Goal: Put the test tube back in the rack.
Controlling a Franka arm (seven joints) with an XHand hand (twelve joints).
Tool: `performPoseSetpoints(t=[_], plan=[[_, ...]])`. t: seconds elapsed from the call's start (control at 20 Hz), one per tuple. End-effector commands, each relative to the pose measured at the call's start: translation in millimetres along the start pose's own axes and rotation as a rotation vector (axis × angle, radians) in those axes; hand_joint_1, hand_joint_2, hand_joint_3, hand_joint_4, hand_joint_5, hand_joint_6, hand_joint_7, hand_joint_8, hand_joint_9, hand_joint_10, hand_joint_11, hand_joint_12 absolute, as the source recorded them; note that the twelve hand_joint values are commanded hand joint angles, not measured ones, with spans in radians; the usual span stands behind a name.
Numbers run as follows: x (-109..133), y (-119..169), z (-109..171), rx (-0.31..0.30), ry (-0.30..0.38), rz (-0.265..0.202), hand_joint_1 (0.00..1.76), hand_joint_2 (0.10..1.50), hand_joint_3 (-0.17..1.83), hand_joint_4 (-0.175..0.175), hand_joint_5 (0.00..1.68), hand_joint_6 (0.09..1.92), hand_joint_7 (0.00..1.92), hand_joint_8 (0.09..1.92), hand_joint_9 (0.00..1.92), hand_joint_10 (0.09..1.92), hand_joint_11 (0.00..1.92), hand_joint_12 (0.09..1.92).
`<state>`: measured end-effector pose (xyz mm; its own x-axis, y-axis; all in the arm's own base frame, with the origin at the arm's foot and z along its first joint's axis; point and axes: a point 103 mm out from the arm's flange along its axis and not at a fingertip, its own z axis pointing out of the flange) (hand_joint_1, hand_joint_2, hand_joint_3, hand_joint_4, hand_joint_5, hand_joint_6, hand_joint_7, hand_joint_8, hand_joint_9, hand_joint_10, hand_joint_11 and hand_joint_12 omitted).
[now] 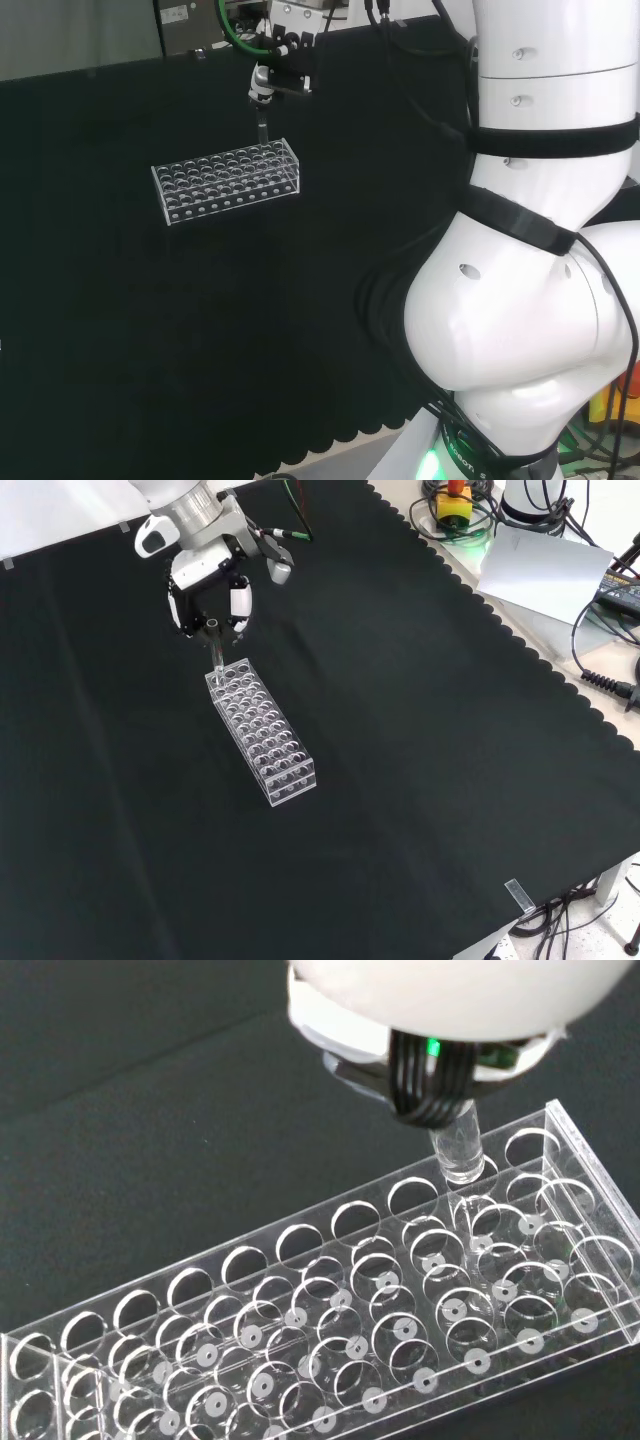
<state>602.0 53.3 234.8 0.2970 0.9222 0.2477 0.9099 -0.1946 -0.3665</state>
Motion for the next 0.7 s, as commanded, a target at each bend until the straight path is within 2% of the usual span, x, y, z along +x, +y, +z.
performPoseSetpoints(t=[0.05,0.7], plan=[[-4.3,1.1,8.0,0.010,-0.002,0.003,1.43,0.58,0.71,-0.175,1.31,0.57,1.42,0.57,1.30,0.57,0.85,1.23],[-8.4,6.8,14.9,0.032,-0.002,0.015,1.43,0.58,0.71,-0.175,1.31,0.57,1.42,0.58,1.30,0.57,0.85,1.23]])
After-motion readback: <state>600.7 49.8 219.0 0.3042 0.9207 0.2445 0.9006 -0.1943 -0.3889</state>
